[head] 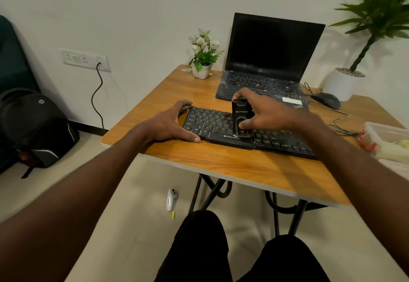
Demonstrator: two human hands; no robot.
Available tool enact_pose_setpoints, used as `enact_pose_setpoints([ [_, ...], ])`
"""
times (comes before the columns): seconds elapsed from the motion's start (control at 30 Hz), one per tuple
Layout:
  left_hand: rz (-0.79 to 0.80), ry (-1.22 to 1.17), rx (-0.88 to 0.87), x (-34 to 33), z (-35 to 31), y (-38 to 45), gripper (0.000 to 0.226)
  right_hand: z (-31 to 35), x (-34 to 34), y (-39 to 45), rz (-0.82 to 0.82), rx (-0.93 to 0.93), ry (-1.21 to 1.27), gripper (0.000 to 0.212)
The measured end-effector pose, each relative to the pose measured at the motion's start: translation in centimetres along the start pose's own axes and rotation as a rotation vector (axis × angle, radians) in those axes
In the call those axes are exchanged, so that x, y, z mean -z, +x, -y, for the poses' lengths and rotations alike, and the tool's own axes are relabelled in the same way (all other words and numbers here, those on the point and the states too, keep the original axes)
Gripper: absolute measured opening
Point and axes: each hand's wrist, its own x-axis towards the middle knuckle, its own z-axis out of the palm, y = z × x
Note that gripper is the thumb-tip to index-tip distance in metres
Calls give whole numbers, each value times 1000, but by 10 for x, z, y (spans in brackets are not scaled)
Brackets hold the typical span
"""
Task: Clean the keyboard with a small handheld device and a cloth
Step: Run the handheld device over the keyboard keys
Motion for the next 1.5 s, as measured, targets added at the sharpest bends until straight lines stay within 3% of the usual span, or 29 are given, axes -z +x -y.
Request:
enact_pose_setpoints([
  [0.2, -1, -10, -6, 0, 2, 2, 143, 11, -37, -3, -218, 106, 202, 64],
  [0.37, 3, -26, -11, 0, 2, 1, 141, 10, -22, -16, -66, 100, -41, 69],
  [0.43, -9, -11, -5, 0, 2, 0, 141, 12, -12, -16, -78, 87, -105, 69],
  [0.57, -13, -1, 7, 0, 3, 1, 139, 11, -33, -21, -156, 118, 8, 67],
  [0.73, -18, 19, 24, 0, 4, 3, 136, 10, -14, -24, -102, 59, -160, 70],
  [0.9, -20, 27, 17, 1, 3, 3, 138, 28, -49, -15, -223, 154, 10, 68],
  [1.0, -25, 28, 19, 0, 5, 3, 137, 27, -59, -18, -211, 200, -35, 69],
  [1.2, -11, 17, 15, 1, 4, 3, 140, 18, -18, -34, -88, 76, -212, 71],
  [1.37, -1, 14, 10, 0, 4, 4, 140, 10, -31, -28, -228, 115, -13, 64],
  [1.5, -14, 22, 26, 0, 4, 3, 139, -10, -26, -37, -215, 18, 15, 64],
])
